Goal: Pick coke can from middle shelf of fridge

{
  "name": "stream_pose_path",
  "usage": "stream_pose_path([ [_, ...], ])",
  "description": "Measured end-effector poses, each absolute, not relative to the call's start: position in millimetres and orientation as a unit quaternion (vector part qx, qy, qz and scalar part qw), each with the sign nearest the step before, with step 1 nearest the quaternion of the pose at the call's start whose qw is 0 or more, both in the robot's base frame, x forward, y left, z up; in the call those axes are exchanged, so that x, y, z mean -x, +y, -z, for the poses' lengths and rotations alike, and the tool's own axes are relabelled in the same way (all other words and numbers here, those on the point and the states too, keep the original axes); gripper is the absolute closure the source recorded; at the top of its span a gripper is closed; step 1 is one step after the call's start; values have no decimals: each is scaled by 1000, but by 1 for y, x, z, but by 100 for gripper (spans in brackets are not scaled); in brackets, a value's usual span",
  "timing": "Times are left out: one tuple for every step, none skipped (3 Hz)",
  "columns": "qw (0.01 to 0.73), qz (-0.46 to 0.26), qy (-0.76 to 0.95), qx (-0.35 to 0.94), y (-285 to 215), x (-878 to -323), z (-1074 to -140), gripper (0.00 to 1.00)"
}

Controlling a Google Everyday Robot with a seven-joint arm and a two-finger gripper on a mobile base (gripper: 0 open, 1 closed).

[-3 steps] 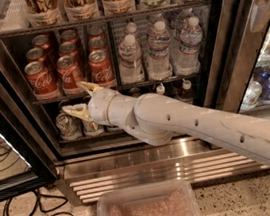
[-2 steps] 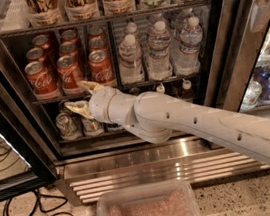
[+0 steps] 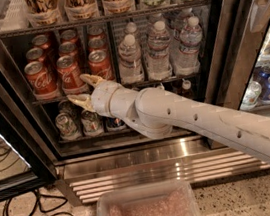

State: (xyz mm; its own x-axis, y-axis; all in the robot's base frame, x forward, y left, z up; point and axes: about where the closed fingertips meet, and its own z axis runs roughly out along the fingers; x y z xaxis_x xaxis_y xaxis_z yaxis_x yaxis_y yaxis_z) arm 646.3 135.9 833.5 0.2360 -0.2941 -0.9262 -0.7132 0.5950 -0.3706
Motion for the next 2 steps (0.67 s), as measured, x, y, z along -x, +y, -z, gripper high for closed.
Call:
stream_pose_path([
  [668, -152, 598, 417, 135, -655, -838, 47],
  [669, -145, 598, 416, 141, -672, -842, 36],
])
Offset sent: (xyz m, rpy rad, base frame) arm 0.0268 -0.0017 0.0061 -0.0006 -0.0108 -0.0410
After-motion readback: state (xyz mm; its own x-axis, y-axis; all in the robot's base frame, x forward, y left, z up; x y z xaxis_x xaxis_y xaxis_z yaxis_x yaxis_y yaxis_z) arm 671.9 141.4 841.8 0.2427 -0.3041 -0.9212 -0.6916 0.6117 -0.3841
